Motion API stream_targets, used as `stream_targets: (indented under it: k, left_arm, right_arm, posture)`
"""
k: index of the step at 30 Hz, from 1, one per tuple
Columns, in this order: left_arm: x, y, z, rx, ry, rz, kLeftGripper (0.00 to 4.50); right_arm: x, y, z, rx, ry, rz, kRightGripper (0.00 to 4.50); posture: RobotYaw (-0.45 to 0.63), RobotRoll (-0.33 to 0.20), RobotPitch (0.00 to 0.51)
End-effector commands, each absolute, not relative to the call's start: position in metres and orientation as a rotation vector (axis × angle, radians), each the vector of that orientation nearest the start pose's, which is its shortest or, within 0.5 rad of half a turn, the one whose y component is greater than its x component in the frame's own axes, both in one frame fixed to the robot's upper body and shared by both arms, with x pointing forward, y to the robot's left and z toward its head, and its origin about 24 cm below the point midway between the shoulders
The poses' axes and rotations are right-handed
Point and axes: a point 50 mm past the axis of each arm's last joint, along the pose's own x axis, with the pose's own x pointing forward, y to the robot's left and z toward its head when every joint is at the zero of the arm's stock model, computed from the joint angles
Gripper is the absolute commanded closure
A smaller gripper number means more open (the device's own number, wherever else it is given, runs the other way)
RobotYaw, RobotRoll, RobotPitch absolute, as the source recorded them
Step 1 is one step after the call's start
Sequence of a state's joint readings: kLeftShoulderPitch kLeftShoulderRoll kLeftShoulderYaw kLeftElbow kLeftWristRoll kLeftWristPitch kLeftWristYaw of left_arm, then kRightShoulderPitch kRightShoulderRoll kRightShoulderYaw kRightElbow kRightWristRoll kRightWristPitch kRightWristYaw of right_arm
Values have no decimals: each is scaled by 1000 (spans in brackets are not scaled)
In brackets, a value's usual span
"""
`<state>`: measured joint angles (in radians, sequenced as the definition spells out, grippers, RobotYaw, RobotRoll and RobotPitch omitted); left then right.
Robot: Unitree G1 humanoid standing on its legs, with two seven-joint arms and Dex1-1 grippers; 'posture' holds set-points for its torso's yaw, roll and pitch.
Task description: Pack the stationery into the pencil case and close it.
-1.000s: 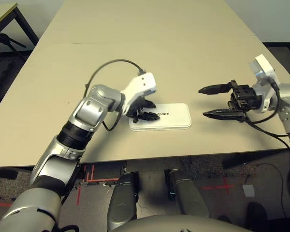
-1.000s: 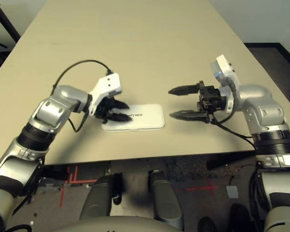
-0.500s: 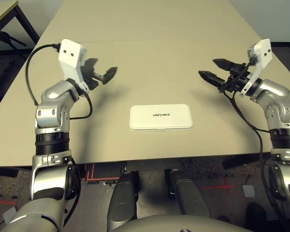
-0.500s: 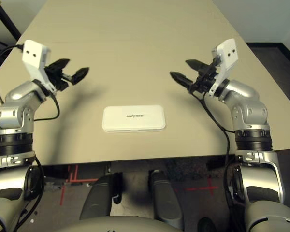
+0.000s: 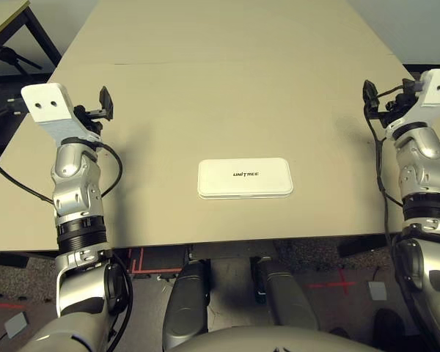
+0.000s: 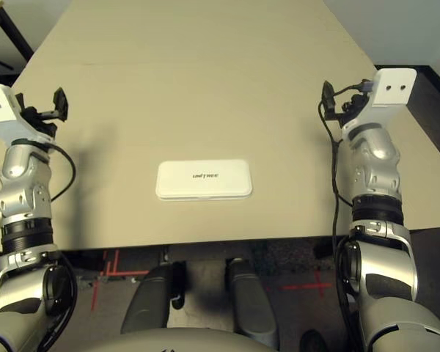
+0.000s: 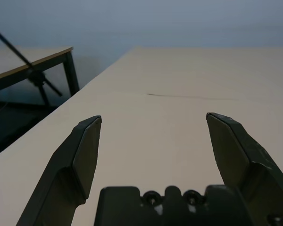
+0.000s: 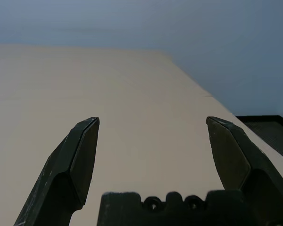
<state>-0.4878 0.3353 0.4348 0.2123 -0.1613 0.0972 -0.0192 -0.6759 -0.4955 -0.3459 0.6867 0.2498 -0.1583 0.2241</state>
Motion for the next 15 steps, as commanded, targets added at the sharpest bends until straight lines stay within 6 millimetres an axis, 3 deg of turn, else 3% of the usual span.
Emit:
stream_targets:
  k: [1,15]
  left_arm:
    - [314,285,144,-10,-236,356,37]
    - [309,279,143,18,-274,397,37]
  right_arm:
    - [345,-313,149,12,-248,-222,0]
    - [350,-304,133,47,-123,-155,0]
  posture:
    - [-60,0,142]
    - [-63,0,145]
